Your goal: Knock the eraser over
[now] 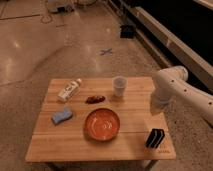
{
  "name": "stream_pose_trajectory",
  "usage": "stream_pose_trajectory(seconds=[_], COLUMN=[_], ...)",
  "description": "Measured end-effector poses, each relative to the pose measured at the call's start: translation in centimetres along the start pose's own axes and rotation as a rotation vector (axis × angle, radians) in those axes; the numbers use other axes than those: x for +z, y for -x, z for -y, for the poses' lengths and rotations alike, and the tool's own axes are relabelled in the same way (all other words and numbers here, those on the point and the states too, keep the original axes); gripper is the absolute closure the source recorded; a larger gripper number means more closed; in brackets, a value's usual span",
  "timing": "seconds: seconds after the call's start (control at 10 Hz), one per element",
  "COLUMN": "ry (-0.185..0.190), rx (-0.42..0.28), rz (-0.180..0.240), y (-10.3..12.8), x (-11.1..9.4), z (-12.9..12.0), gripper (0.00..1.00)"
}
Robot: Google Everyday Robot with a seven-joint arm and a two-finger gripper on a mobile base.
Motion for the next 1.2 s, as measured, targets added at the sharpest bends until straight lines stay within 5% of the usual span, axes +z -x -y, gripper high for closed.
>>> stream_pose_trajectory(seconds=[1.2], ry=[0.029], rx=[-0.04], rz=[0.022], y=[-0.5], x=[-0.4], z=[-9.6], gripper=[1.0])
